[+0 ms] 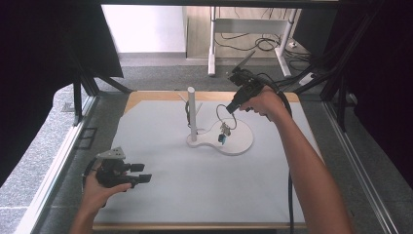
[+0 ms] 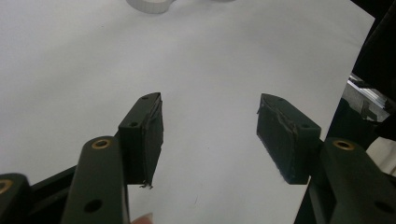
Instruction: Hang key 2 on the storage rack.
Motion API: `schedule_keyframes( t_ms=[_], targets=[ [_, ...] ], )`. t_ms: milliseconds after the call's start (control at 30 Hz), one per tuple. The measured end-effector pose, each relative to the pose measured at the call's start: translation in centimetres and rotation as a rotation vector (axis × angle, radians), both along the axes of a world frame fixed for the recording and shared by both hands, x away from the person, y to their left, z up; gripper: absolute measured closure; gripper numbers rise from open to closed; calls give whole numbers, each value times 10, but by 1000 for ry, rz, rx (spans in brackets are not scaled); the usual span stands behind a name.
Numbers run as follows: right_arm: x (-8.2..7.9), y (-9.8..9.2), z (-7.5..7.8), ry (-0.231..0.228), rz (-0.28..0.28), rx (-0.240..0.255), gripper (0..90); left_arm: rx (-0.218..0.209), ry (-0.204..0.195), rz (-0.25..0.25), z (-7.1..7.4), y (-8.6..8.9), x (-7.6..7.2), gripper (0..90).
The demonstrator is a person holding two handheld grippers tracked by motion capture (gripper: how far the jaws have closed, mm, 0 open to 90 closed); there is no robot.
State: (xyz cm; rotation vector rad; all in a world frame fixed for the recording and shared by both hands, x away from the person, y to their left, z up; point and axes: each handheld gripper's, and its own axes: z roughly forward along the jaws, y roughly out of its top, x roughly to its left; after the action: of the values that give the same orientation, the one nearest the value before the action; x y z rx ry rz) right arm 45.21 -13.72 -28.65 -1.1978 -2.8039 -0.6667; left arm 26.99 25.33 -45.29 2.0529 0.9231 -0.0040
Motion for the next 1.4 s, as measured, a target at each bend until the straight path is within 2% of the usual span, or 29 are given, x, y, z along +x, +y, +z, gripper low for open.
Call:
schedule_keyframes(
  t_ms=[600, 933, 1400],
  targets=[
    [11, 7, -2, 3, -12, 6, 883, -4, -2, -2, 0, -2, 0, 413],
    [19, 17, -8, 9, -11, 5, 882, -6, -3, -11, 1, -3, 0, 413],
    [35, 26, -19, -10, -40, 1, 883, -8, -6, -23, 2, -5, 1, 413]
  ],
)
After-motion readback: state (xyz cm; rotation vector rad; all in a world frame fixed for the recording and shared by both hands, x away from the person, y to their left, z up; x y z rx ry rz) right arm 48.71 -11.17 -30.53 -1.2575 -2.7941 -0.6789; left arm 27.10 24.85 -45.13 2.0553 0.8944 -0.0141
